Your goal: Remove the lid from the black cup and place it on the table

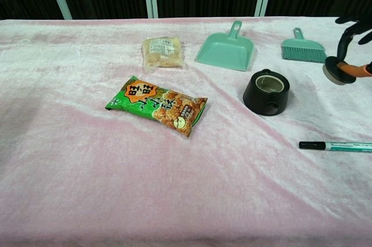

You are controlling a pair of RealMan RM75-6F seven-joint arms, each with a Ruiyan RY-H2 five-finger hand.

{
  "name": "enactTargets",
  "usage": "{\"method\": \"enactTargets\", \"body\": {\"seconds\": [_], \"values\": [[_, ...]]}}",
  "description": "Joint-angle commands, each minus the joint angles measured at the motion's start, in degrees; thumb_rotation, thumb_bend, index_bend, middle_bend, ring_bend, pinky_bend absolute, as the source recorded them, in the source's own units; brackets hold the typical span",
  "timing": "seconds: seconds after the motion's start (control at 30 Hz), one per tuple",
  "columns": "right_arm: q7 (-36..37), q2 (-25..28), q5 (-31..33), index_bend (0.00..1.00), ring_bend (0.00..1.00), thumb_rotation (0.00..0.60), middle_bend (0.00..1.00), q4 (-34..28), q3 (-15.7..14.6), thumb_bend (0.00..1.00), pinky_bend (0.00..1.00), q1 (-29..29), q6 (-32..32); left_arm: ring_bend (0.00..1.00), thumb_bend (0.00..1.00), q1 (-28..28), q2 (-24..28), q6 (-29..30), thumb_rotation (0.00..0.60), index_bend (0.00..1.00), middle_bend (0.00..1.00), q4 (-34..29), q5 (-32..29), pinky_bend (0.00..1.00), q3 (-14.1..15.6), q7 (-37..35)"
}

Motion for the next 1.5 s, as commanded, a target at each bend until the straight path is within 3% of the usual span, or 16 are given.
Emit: {"method": "enactTargets", "body": {"seconds": [0.03,0.27,0.7,0.87,1.07,1.13,1.4,1.5], "values": [[0.6,-0.6,-2.0,0.57,0.06,0.600,0.00,1.6,-2.0,0.31,0.14,-1.7,0.8,0.00,0.34,0.0,0.0,0.0,0.600,0.19,0.02,0.0,0.0,0.05,0.0,0.1],[-1.6,-5.7,-3.3,0.57,0.06,0.600,0.00,9.1,-4.6,0.31,0.14,-2.9,1.0,0.00,0.34,0.0,0.0,0.0,0.600,0.19,0.02,0.0,0.0,0.05,0.0,0.0],[-5.0,-10.2,-0.9,0.55,0.06,0.600,0.00,16.0,-4.6,0.31,0.14,-2.1,-1.7,0.00,0.34,0.0,0.1,-0.1,0.600,0.19,0.02,0.1,0.0,0.05,0.0,-0.1],[-5.4,-9.9,0.3,0.40,0.06,0.600,0.00,15.5,-4.5,0.28,0.14,-1.9,-3.0,0.00,0.34,0.0,0.1,-0.1,0.600,0.19,0.02,0.1,0.0,0.05,0.0,0.0],[-6.9,-8.9,0.8,0.09,0.05,0.600,0.00,14.1,-4.3,0.20,0.14,-1.7,-3.4,0.00,0.34,0.0,0.0,0.0,0.600,0.19,0.02,0.1,0.0,0.05,0.0,0.1],[-6.8,-8.5,1.0,0.03,0.05,0.600,0.00,13.2,-4.0,0.19,0.14,-1.7,-3.3,0.00,0.34,0.0,0.0,-0.1,0.600,0.19,0.02,0.1,0.0,0.05,0.0,0.1],[-3.5,-3.8,-1.8,0.02,0.06,0.600,0.00,8.0,-1.1,0.18,0.14,-3.7,2.4,0.00,0.34,0.0,0.0,0.1,0.600,0.19,0.02,0.1,0.0,0.05,0.0,-0.1],[-2.4,0.5,-5.1,0.01,0.06,0.600,0.00,4.7,-2.1,0.18,0.14,-6.0,5.4,0.00,0.34,0.0,0.0,0.0,0.600,0.19,0.02,0.2,0.0,0.05,0.0,0.0]]}}
